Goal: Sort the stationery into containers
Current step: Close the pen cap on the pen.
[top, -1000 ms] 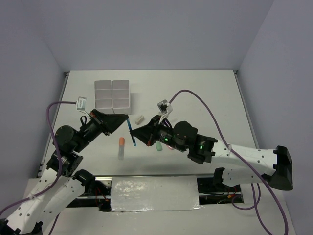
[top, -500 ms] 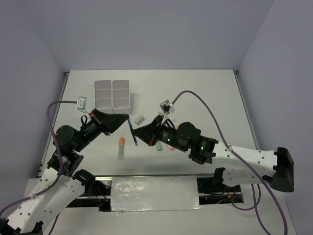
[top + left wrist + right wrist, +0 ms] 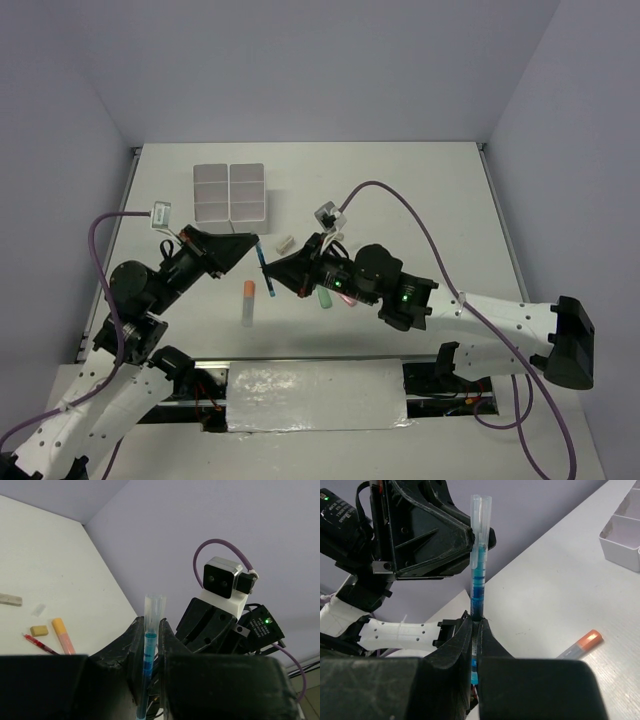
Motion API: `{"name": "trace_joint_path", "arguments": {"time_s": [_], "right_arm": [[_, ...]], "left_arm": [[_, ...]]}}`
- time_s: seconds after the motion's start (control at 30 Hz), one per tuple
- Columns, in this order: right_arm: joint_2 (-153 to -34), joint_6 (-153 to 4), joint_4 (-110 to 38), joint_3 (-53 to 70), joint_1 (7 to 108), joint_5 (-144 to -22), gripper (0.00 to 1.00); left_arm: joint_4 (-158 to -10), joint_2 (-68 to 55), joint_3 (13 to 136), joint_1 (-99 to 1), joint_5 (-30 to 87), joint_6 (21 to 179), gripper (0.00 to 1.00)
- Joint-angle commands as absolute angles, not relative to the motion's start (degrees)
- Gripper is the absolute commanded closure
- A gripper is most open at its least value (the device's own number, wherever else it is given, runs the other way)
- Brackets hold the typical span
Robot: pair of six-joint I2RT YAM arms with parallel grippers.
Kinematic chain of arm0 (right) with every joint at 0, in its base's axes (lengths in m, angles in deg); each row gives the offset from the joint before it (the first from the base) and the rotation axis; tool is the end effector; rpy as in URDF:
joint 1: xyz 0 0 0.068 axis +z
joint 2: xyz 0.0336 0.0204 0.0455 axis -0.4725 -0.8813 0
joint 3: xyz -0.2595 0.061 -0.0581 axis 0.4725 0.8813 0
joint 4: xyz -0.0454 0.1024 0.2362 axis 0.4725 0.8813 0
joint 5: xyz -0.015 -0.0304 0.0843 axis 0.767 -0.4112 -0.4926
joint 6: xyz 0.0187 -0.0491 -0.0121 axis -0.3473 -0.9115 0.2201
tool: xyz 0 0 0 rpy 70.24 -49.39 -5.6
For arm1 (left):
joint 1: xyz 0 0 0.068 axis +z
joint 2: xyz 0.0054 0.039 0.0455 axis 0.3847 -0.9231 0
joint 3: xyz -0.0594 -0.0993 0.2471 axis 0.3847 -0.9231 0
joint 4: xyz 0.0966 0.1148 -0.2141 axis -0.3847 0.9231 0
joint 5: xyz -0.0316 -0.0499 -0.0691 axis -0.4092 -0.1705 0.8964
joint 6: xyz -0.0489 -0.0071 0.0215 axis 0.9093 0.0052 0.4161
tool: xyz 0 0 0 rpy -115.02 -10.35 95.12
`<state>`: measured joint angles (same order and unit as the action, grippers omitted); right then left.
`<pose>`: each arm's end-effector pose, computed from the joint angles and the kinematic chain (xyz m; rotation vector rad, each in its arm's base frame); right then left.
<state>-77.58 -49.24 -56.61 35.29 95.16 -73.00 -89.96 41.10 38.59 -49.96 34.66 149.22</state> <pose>0.1067 0.2470 0.3503 -0.4599 1.5912 1.3351 0.1080 -0.0658 0.3612 -0.1832 1.4433 -1.4557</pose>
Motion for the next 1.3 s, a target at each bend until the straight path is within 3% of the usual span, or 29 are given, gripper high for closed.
{"name": "trace_joint_path", "arguments": {"time_s": [0.0, 0.3, 1.27], "right_arm": [[-76.63, -51.54, -65.9, 30.25, 94.2, -72.37, 1.0], [-73.46, -51.89, -63.78, 30.42, 93.67, -72.71, 1.0], [-76.62, -57.53, -64.4, 26.03, 89.63, -81.76, 1.0]], "left_arm": [[-83.32, 40.46, 40.28, -50.48, 39.16, 146.74, 1.0], [-80.52, 38.88, 41.69, -50.48, 41.27, 139.53, 1.0], [-80.24, 37.29, 41.16, -50.48, 44.61, 140.94, 1.0]]}}
